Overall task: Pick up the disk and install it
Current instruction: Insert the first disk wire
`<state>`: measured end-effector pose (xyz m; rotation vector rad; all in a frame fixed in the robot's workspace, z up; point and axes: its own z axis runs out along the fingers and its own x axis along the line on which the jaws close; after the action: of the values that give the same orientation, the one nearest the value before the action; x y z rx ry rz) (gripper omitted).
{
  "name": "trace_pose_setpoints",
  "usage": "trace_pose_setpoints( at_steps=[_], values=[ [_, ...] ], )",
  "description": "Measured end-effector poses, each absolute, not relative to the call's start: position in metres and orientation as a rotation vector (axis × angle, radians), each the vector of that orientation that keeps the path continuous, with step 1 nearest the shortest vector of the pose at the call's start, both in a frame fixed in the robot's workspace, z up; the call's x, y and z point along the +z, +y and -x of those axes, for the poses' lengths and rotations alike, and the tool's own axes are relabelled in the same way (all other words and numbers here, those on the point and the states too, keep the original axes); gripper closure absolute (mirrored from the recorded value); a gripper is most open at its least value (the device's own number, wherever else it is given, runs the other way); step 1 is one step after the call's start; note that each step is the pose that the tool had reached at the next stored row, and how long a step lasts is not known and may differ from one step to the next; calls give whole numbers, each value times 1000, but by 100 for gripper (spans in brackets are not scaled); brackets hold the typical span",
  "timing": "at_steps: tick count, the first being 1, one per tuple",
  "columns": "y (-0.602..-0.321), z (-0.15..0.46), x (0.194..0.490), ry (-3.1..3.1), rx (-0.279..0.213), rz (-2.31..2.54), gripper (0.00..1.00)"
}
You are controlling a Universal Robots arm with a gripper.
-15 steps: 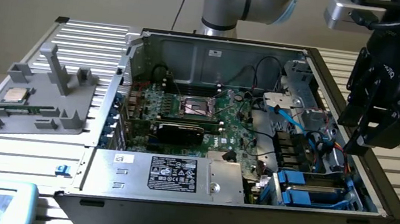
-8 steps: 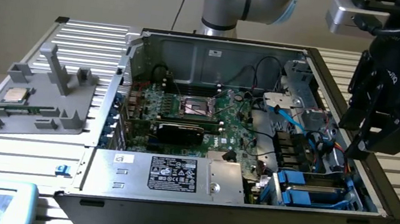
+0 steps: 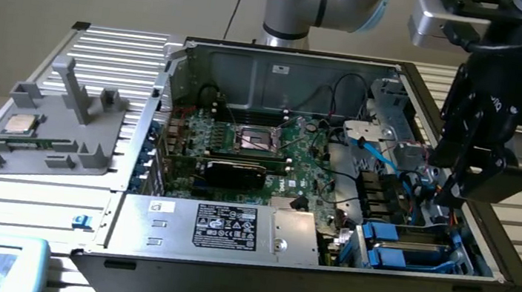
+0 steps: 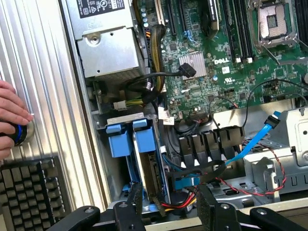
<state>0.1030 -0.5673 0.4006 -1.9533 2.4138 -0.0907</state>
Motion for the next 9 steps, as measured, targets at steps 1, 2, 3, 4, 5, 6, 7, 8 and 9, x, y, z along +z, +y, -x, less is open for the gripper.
trace_pose_setpoints(
  at_steps=[1, 2, 3, 4, 5, 6, 7, 8, 9],
  values=[
    [-568, -103, 401, 2407, -84, 1958, 43],
    [-568, -103, 400, 2402, -78, 1963, 43],
    [-568, -103, 400, 2398, -76, 1968, 43],
    [-569, -103, 400, 2394, -75, 1973, 43],
    [-570, -103, 400, 2391, -74, 1978, 43],
    [-571, -103, 400, 2387, -73, 1983, 43],
    [-571, -103, 400, 2383, -71, 1990, 43],
    [-572, -103, 399, 2378, -68, 1999, 43],
    [-572, -103, 399, 2374, -64, 2009, 43]
  ],
)
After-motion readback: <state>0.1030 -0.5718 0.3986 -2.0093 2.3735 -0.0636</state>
